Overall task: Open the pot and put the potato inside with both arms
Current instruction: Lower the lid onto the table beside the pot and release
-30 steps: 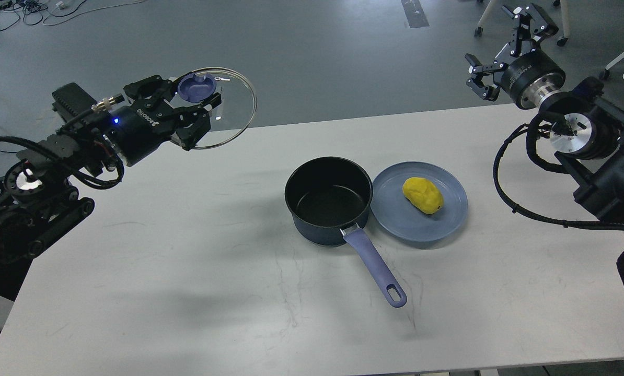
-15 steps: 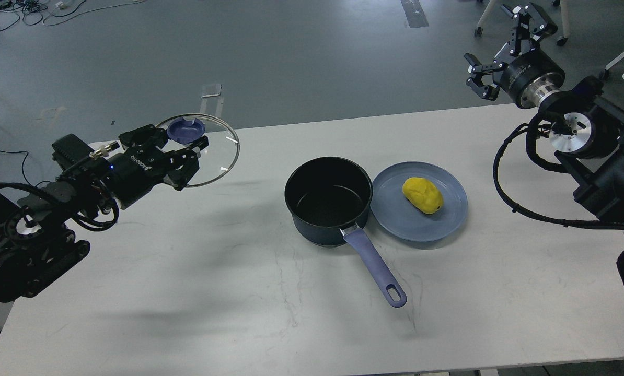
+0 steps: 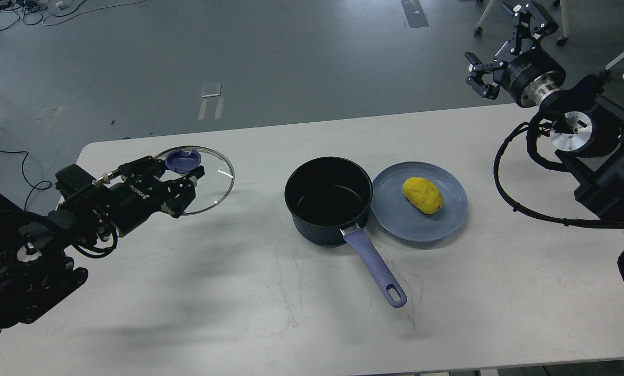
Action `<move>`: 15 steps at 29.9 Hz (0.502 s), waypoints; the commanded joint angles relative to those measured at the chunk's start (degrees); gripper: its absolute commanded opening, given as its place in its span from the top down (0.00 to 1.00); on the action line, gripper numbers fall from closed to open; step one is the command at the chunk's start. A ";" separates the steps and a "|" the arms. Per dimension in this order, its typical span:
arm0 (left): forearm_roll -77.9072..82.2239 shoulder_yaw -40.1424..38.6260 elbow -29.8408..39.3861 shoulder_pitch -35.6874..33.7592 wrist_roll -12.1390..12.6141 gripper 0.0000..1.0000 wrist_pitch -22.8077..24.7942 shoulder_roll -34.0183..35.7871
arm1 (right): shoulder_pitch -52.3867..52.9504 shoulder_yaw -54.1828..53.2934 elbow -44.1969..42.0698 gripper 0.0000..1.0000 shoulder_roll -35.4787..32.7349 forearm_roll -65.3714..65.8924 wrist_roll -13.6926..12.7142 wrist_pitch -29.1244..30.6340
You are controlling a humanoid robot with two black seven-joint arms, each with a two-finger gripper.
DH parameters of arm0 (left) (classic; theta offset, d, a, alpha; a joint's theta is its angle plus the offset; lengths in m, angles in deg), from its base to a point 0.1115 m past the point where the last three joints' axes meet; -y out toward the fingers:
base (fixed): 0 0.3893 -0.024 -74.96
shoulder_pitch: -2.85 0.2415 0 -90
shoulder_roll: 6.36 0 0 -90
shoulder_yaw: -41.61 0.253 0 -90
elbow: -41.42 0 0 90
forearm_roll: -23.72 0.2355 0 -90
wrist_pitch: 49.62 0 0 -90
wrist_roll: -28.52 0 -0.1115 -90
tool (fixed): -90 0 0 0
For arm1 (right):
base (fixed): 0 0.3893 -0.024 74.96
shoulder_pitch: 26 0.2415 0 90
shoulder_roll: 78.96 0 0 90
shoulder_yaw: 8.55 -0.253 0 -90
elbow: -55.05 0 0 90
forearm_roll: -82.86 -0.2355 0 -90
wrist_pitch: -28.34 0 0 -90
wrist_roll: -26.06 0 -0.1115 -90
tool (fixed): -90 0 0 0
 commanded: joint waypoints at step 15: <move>-2.19 -0.09 -1.23 7.84 0.00 0.56 0.00 -2.69 | 0.43 0.09 -0.07 0.00 -1.14 0.00 -0.17 0.00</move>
